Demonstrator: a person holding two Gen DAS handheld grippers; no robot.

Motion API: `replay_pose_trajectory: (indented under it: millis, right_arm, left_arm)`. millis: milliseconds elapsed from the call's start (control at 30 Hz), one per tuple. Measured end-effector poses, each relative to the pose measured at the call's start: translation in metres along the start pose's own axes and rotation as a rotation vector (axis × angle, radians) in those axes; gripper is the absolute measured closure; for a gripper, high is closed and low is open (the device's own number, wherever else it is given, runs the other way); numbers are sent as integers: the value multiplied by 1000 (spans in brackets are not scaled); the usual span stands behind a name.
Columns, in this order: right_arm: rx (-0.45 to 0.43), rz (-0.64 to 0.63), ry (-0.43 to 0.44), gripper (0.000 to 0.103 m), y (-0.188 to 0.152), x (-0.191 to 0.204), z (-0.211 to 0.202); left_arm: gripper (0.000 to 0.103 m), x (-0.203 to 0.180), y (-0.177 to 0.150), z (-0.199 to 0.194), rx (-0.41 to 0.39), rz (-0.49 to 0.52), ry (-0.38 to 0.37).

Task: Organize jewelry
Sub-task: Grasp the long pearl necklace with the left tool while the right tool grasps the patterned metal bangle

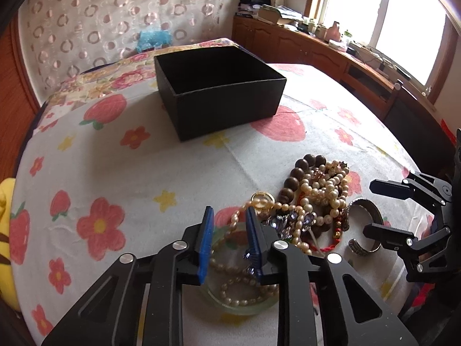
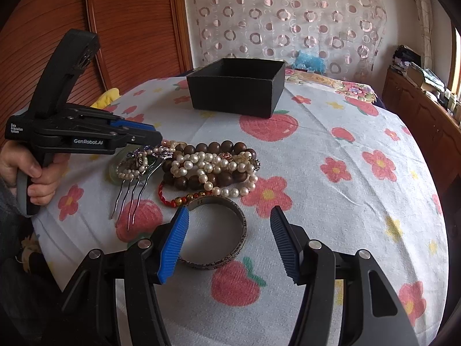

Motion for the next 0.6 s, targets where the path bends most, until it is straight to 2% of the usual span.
replay_pose_trajectory:
  millis: [133,267,500,600]
  right_arm:
    - [1,-1,1,42,0,1,0]
    - [7,-9,5,42,0,2,3]
    - [28,-11,15,42,-2,2,5]
    - [41,-7,15,51,-3,0,7]
  left_arm:
    - [99,-2,2,1,7,2,-13]
    - [99,0,2,0,8,7,-5]
    - [99,21,19,-24,-79,-33,54]
    - [99,24,30,-39,-126,-46,66]
Point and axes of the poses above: each gripper's, at about its wrist camera, not at the fingertips, and z roughly the way its jaws point, x to its left, y to its top, the point moved 7 cm from there along z, roughly the way its jaws point, and after that the axes turned 12 degrees about -x, right-handed, at the moved point
